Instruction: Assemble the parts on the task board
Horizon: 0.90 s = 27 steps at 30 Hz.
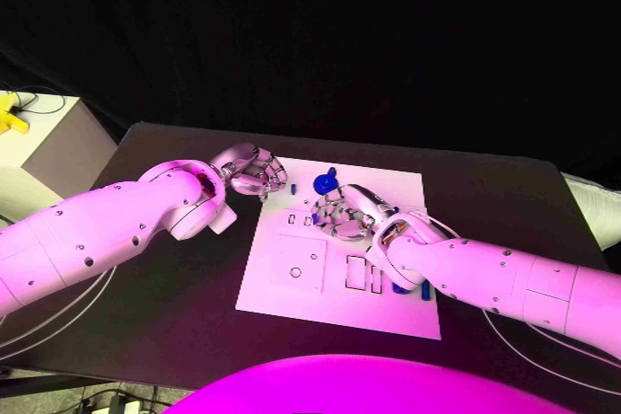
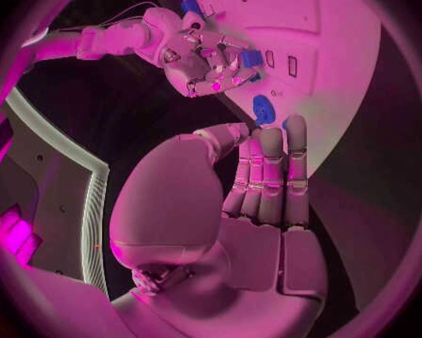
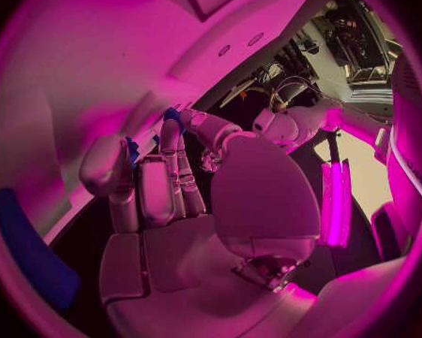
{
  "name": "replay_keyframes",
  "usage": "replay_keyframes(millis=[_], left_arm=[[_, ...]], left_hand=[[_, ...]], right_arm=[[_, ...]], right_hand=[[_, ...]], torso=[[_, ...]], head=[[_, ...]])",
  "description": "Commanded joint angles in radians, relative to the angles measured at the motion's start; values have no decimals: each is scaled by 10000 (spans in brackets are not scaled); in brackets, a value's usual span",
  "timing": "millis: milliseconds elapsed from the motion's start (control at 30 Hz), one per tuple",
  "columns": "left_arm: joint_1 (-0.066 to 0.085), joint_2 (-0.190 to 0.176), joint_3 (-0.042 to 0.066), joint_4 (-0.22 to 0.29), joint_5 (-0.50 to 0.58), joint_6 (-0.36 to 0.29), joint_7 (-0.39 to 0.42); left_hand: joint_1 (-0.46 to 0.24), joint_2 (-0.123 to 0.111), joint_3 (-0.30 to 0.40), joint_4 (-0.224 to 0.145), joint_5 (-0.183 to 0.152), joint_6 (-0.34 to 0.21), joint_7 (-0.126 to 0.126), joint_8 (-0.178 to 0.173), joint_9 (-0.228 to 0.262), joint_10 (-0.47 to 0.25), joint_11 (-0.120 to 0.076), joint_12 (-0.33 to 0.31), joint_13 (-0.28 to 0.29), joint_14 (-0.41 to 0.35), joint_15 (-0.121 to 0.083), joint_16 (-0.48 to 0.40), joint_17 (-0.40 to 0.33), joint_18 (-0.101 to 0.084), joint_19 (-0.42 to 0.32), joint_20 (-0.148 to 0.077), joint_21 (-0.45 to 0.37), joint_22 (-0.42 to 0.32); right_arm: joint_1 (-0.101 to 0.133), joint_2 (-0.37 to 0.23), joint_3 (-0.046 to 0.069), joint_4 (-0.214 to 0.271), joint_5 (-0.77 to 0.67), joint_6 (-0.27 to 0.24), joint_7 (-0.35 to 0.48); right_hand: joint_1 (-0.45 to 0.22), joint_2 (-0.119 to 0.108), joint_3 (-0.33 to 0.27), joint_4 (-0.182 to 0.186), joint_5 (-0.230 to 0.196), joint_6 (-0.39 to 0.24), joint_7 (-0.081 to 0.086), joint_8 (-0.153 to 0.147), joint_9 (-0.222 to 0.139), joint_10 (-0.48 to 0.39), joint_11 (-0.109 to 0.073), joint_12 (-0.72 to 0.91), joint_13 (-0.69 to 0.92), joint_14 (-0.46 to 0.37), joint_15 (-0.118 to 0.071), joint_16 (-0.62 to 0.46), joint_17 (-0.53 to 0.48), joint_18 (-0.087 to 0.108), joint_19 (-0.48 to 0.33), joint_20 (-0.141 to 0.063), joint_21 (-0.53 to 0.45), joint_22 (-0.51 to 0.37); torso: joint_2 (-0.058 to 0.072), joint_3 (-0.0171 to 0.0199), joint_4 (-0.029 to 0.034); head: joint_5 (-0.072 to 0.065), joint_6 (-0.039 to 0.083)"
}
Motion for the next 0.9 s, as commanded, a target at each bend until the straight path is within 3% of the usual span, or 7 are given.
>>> replay_keyframes(millis=[33, 900], left_arm=[[1, 21, 8, 9, 60, 136, 33], [1, 25, 8, -4, 60, 153, 18]], left_hand=[[69, 39, -31, -10, 41, -66, 96, 42, -8, -52, 23, 24, -9, -62, -16, -37, -9, 143, -33, 7, -27, 0], [69, 39, -31, -10, 41, -66, 96, 42, -8, -52, 23, 24, -9, -62, -16, -37, -9, 143, -33, 7, -27, 0]], right_arm=[[-13, 3, -2, 21, -171, 270, -34], [-19, -49, -3, 8, -252, 386, -240]], right_hand=[[-125, -5, 59, 1, -41, 38, 2, 31, 9, -95, -22, 30, 11, 7, 17, 4, -2, -41, 17, 26, -22, 0], [-135, -12, 62, 4, -99, 21, 8, 27, 5, -130, -18, 48, 17, -6, 22, 8, -2, -37, 0, 30, -50, -7]], torso=[[-2, -5, 3], [0, 1, -3]], head=[[0, -7], [-39, -28]])
